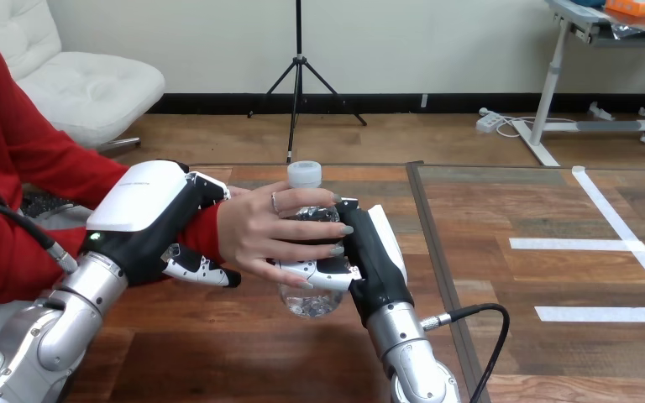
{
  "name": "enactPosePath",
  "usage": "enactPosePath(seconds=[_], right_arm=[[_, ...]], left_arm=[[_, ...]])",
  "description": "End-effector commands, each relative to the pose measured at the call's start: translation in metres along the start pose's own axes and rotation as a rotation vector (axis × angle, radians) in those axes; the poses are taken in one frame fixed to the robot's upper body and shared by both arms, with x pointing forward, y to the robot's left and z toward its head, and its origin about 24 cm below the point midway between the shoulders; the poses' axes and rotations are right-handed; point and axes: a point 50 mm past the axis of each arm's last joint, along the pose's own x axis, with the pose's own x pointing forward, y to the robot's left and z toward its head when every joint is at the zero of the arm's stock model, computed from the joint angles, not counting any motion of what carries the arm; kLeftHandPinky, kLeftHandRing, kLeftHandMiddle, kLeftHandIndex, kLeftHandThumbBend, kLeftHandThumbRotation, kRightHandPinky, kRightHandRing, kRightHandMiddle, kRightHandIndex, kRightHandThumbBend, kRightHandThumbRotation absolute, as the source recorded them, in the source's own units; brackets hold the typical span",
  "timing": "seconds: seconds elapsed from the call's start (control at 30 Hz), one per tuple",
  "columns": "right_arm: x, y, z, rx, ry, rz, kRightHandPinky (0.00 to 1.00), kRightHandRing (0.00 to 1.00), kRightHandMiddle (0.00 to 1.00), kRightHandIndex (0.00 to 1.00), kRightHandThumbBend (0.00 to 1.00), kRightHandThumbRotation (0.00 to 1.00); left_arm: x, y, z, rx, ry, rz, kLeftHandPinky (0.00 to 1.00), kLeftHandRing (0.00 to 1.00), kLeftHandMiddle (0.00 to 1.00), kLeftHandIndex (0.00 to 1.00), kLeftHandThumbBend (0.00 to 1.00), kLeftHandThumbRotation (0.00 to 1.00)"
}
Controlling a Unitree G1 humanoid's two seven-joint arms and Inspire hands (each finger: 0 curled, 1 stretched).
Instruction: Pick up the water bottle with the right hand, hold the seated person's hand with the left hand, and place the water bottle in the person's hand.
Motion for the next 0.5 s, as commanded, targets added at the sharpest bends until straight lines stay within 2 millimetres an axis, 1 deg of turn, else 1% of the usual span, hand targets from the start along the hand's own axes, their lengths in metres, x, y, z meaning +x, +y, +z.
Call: enactPosePath(seconds=[0.0,0.07,0.13,0.17,0.2,0.47], right_arm=[[0.0199,0.0201,0.0355,0.070,-0.143,0.003,0.25,0.31,0.38,0.41,0.80,0.00],[0.0199,0.0197,0.0355,0.067,-0.142,-0.005,0.27,0.33,0.41,0.44,0.81,0.00],[0.0200,0.0194,0.0353,0.066,-0.141,-0.012,0.32,0.39,0.46,0.48,0.82,0.00],[0.0200,0.0192,0.0351,0.062,-0.138,-0.016,0.32,0.39,0.46,0.48,0.82,0.00],[0.0201,0.0190,0.0349,0.060,-0.136,-0.019,0.36,0.43,0.49,0.52,0.83,0.02],[0.0202,0.0166,0.0335,0.038,-0.121,-0.045,0.47,0.53,0.59,0.62,0.85,0.10]], left_arm=[[0.0170,0.0149,0.0115,0.026,-0.073,0.057,0.33,0.37,0.42,0.43,0.85,0.02],[0.0167,0.0146,0.0110,0.030,-0.072,0.056,0.35,0.38,0.43,0.44,0.85,0.03],[0.0166,0.0142,0.0106,0.030,-0.071,0.056,0.37,0.40,0.44,0.46,0.85,0.05],[0.0163,0.0139,0.0103,0.033,-0.070,0.055,0.37,0.40,0.44,0.46,0.85,0.05],[0.0162,0.0137,0.0100,0.034,-0.069,0.054,0.38,0.41,0.45,0.47,0.85,0.06],[0.0150,0.0118,0.0082,0.041,-0.060,0.051,0.43,0.45,0.49,0.51,0.87,0.08]])
